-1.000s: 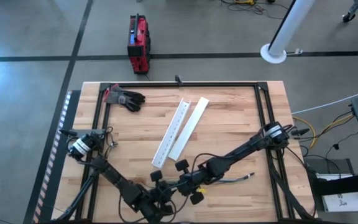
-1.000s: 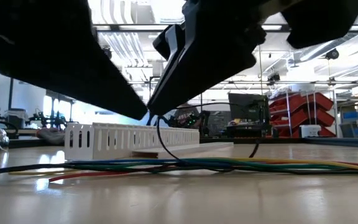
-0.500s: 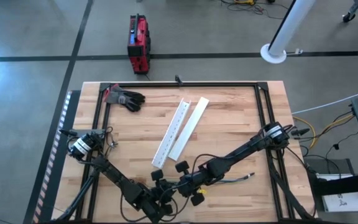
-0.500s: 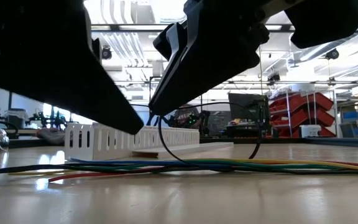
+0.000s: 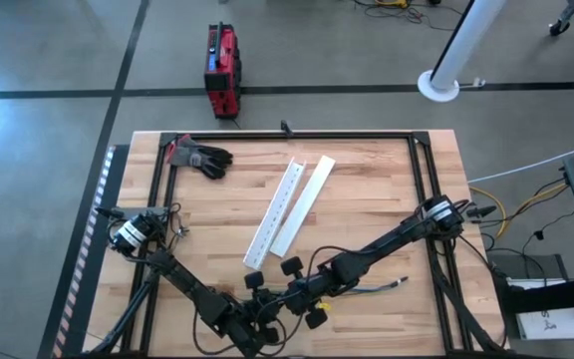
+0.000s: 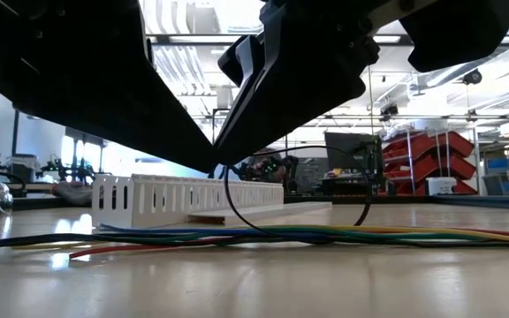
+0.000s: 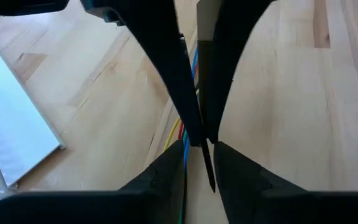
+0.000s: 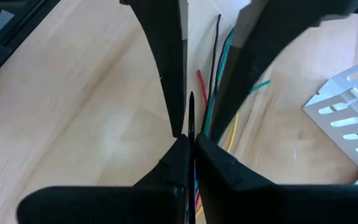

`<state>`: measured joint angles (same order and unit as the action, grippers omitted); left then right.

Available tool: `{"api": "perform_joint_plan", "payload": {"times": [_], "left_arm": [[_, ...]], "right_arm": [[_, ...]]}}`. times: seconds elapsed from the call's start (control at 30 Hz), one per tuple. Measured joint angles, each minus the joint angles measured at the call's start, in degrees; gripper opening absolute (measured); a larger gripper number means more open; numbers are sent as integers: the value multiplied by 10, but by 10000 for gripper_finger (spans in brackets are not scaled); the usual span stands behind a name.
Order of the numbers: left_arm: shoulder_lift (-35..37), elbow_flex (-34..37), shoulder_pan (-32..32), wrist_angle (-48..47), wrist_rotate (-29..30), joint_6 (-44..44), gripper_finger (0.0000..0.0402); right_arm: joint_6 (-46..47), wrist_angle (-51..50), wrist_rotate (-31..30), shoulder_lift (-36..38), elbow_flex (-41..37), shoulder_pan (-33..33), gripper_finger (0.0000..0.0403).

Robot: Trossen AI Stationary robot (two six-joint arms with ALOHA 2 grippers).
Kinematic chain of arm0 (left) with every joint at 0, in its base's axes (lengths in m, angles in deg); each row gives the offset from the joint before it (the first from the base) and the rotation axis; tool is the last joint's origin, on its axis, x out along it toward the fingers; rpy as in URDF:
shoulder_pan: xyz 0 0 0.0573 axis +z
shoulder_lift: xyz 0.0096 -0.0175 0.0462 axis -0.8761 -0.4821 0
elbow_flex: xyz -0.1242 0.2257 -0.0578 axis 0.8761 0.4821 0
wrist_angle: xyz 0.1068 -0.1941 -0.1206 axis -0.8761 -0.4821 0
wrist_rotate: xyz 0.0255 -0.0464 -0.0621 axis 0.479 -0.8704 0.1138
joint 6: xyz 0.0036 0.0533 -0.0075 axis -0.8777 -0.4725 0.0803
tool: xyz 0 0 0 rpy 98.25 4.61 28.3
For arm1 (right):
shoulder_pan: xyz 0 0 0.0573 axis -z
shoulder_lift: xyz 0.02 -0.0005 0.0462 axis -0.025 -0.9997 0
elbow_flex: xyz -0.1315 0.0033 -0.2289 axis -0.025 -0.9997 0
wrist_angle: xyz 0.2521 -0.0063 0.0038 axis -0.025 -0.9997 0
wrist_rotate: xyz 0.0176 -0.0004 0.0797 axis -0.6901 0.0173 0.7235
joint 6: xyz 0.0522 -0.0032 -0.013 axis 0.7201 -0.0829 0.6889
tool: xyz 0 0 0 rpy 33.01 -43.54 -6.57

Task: Ziptie cables
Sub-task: Wrap the cable wires with the black zip tie

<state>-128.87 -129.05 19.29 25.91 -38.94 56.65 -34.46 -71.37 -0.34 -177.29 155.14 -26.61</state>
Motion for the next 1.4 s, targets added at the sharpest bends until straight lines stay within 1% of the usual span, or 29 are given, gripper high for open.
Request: {"api": "perform_joint_plan", "payload": {"times": [0.17, 0.23, 0.87, 1.23, 1.4], "left_arm": [[0, 0, 0, 0, -1, -4, 15], [0, 0, 0, 0, -1, -4, 5], [0, 0, -29, -10, 16, 0, 0], [16, 0, -48, -46, 27, 30, 0], [40, 0, -64, -86, 43, 51, 0]], "right_arm": [[0, 0, 0, 0, 0, 0, 7], [1, -1, 0, 0, 0, 0, 7], [1, 0, 1, 0, 2, -1, 7], [4, -18, 0, 0, 1, -1, 7], [6, -21, 0, 0, 1, 0, 7]]}}
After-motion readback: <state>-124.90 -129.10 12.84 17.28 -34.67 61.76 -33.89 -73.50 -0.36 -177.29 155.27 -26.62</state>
